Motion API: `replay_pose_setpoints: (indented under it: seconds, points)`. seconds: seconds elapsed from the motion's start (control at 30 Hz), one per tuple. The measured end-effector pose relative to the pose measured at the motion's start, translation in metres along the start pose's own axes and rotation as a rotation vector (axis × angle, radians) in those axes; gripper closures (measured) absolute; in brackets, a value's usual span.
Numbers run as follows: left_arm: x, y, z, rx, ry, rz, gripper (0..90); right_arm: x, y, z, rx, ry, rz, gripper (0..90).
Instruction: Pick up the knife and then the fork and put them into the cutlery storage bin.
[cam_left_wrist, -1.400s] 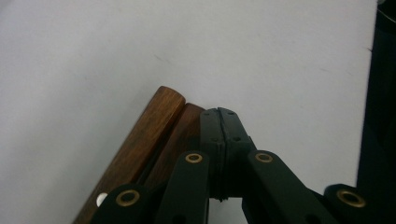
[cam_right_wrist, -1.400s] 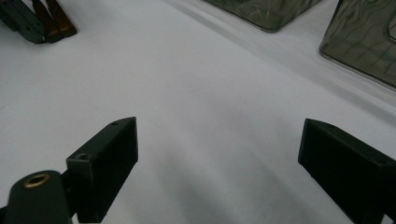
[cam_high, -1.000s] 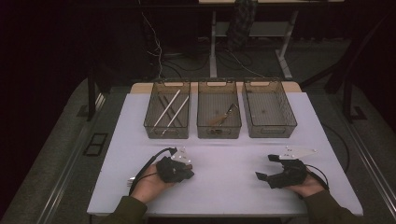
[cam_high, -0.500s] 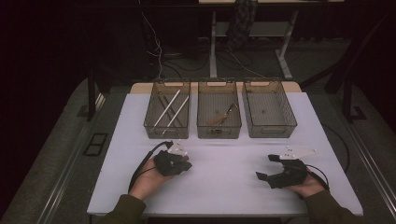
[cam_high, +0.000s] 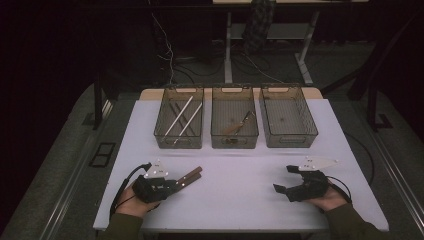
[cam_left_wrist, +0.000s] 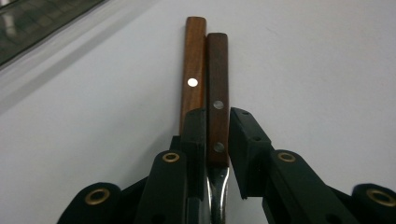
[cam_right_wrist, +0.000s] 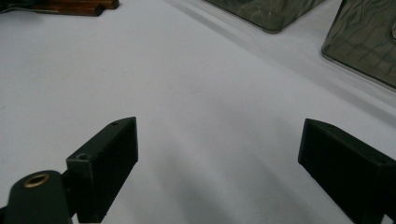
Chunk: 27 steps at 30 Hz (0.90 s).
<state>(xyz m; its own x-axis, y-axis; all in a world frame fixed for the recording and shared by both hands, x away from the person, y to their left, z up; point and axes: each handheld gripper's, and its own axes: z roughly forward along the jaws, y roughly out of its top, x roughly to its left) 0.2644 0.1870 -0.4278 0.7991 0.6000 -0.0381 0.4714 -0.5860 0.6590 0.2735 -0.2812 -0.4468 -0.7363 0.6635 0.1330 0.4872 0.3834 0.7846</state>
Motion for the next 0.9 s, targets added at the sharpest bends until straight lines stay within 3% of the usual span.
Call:
replay_pose_setpoints:
  seconds: [0.33, 0.5, 0.6, 0.73, 0.83, 0.9]
  points:
    - [-0.0036, -0.0027, 0.0085, 0.062, -0.028, 0.021, 72.7, 0.0002, -0.0002, -0.0006, -0.003, 0.003, -0.002, 11.3]
    - [-0.0047, -0.0033, 0.0089, 0.062, -0.028, 0.044, 72.2, 0.0002, -0.0001, -0.0006, -0.003, 0.002, -0.003, 11.4]
    - [-0.0012, -0.0064, 0.0089, 0.044, -0.055, 0.052, 71.9, 0.0001, -0.0002, -0.0005, -0.001, 0.003, -0.001, 11.4]
    - [0.0009, -0.0070, 0.0092, 0.041, -0.066, 0.032, 75.7, 0.0004, -0.0004, 0.0001, 0.001, 0.007, -0.006, 11.3]
    - [-0.0035, -0.0034, 0.0094, 0.065, -0.040, 0.079, 76.2, 0.0010, -0.0004, 0.0004, 0.002, 0.008, -0.005, 11.4]
    - [-0.0032, -0.0026, 0.0096, 0.068, -0.043, 0.083, 76.4, 0.0008, -0.0002, 0.0000, 0.000, 0.008, -0.006, 11.4]
